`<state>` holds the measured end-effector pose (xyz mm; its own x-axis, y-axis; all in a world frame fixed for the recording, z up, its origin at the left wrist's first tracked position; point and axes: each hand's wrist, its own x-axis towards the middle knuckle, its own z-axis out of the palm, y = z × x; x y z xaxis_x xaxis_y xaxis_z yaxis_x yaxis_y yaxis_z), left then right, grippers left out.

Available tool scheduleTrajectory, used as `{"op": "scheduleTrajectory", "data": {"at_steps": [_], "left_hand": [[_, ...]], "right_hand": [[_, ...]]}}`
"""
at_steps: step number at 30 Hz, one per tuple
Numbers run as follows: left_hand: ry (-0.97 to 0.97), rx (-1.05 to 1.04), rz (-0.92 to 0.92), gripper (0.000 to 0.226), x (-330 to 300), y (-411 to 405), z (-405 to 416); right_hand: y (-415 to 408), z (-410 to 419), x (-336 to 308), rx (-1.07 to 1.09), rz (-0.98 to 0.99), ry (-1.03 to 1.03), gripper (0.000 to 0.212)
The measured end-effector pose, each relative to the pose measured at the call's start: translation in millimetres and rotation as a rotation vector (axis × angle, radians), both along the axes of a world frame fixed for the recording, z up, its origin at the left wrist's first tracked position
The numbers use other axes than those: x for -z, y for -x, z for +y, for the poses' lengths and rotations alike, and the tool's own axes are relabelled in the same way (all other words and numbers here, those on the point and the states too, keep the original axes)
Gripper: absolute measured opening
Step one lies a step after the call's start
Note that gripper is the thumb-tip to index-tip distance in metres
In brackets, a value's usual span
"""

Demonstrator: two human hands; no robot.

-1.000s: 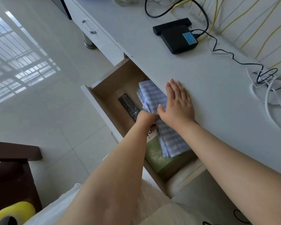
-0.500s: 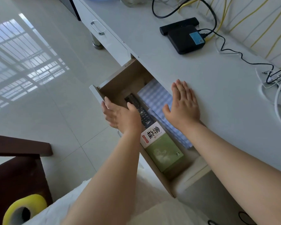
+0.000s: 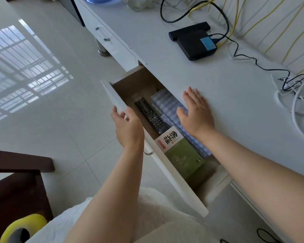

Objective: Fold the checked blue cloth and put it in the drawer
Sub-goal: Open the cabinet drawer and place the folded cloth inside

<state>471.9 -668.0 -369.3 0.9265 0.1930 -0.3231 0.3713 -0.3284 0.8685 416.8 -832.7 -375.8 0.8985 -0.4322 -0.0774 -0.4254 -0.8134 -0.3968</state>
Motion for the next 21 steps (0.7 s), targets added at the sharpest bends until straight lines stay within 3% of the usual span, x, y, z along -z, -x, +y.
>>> {"op": "scheduleTrajectory", "data": {"at_steps": [6,9,14,16,21], "left_hand": [[0.172,0.023,0.051,0.045,-3,-4,-6],[0.304,0.080,0.074,0.053,5,-12,-16],[0.554,0.286,0.245,0.045,8,-22,-58],[0.664,0.302,0.320,0.054,7,-26,-76],[0.622,0.416,0.294,0.057,9,-29,-88]], "right_hand": [[-2,-1,-6,0.018,-0.002,-0.125,0.072],[-1,-2,-6,0.012,0.004,-0.147,0.065],[0,-4,-7,0.031,-0.029,-0.270,0.066],[0,-5,-8,0.031,-0.025,-0.296,0.069],[-1,-3,-7,0.010,0.002,-0.269,0.077]]}}
